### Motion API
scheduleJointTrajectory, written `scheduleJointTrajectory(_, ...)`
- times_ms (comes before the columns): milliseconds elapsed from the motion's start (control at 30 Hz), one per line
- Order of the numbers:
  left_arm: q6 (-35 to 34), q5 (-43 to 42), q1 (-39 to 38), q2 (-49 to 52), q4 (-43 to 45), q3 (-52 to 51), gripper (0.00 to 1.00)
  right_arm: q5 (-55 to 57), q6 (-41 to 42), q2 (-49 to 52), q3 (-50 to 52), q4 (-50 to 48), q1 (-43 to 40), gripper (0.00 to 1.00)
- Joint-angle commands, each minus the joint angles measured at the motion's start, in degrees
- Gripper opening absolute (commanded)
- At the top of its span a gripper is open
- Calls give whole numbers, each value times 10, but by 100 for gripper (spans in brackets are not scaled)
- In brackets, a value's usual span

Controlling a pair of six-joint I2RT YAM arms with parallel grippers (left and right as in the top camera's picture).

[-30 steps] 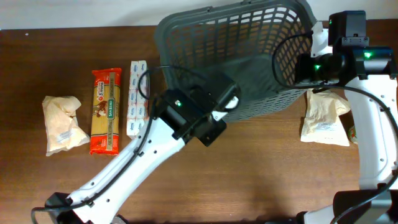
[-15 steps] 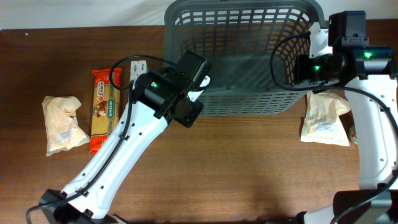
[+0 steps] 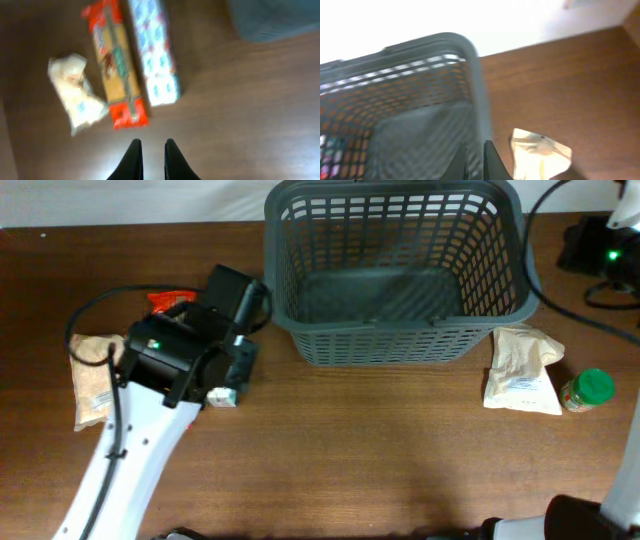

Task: Pack container
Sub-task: 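Move the left gripper over the white tissue-pack bundle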

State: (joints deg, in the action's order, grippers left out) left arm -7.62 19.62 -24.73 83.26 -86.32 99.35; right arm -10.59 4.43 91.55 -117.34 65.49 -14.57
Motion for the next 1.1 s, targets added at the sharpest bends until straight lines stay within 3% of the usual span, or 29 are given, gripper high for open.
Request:
scheduleJointTrajectory(0, -31, 7, 56, -3, -25, 7, 7, -7, 33, 43, -3, 0, -60, 4)
scheduleJointTrajectory(433, -44, 8, 113, -3, -43, 7, 7, -165, 34, 192, -3, -2, -72, 4)
scheduleJointTrajectory(1067, -44, 8, 136, -3, -51, 7, 7, -169, 14, 198, -3, -21, 26, 4)
